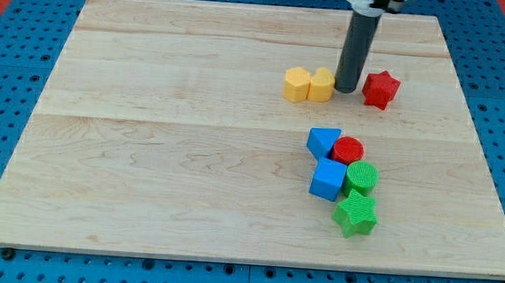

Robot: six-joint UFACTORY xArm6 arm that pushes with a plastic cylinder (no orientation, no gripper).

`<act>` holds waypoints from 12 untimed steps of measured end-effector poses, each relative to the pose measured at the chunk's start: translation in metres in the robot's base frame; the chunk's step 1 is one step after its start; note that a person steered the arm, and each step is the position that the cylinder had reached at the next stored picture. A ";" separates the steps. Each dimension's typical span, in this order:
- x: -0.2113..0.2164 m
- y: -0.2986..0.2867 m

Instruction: Slide the red circle closer to the red star

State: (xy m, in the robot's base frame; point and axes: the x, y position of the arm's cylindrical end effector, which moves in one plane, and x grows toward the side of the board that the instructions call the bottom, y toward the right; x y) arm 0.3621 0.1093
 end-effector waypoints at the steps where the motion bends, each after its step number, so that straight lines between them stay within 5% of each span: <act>1: 0.000 -0.020; 3: 0.023 0.009; 7: 0.123 -0.084; 12: 0.144 0.048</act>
State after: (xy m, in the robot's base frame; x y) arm 0.5059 0.1576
